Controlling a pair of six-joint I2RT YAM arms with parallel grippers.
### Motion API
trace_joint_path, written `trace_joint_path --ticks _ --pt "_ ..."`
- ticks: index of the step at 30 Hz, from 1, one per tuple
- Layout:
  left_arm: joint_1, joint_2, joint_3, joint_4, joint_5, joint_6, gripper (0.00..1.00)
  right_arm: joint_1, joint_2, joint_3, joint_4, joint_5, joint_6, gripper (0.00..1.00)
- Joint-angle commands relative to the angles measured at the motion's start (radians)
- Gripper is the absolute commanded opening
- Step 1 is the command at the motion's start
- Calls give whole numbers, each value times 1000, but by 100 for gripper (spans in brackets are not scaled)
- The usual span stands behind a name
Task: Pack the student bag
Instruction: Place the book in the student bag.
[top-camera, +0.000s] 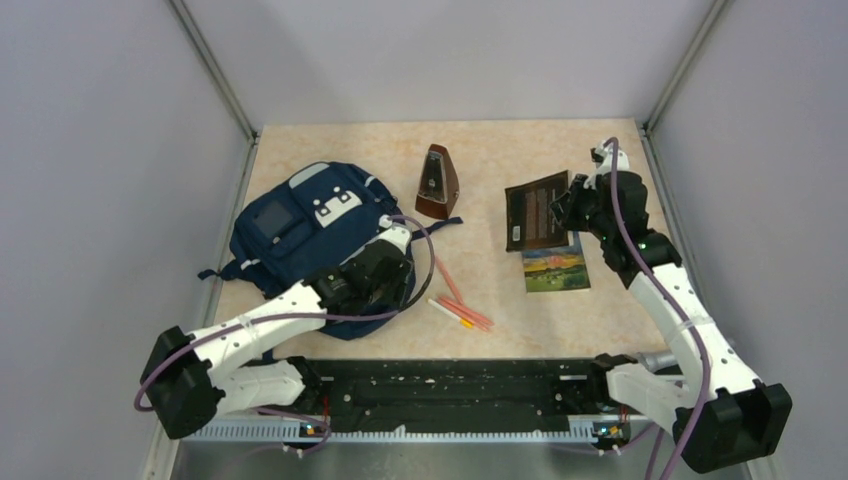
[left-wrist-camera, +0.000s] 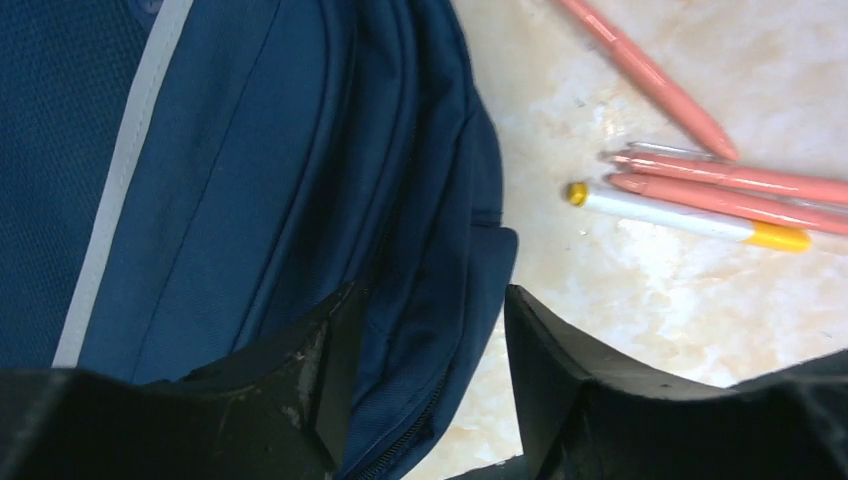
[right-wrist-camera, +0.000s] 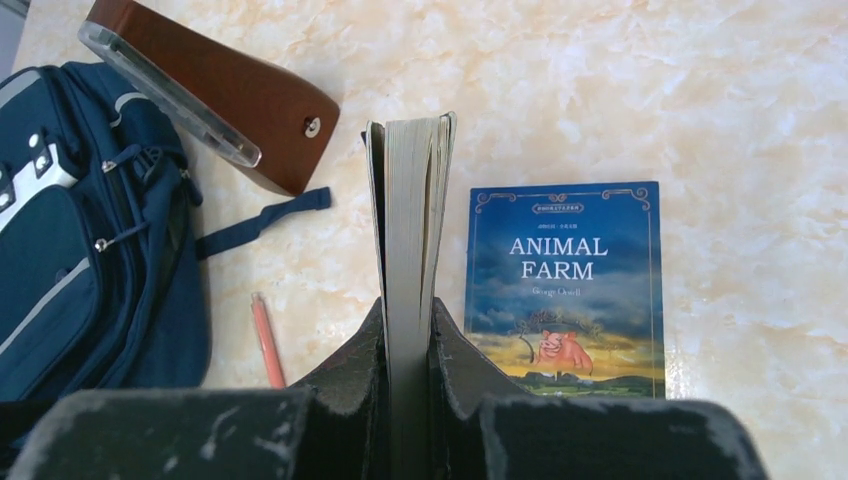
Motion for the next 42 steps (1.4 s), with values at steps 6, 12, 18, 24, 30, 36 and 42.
trace_joint_path --ticks 6,12,18,24,30,36,42 --pt "-16 41 15 -58 -66 -85 53 1 -34 -1 83 33 9 0" --pt "-16 63 16 -90 -125 -106 46 1 -32 -2 79 33 9 0" --pt "-16 72 72 -140 -217 -119 0 1 -43 11 67 20 13 0" --pt "-16 59 245 -222 -331 12 0 1 -55 22 58 -68 40 0" --pt "-16 68 446 -178 -462 353 0 3 -19 -25 148 -350 219 0" --pt "-16 39 443 -3 -625 557 0 147 1 -141 338 -358 420 0" --pt "-14 -97 299 237 -643 620 0 364 78 -227 595 -231 631 0"
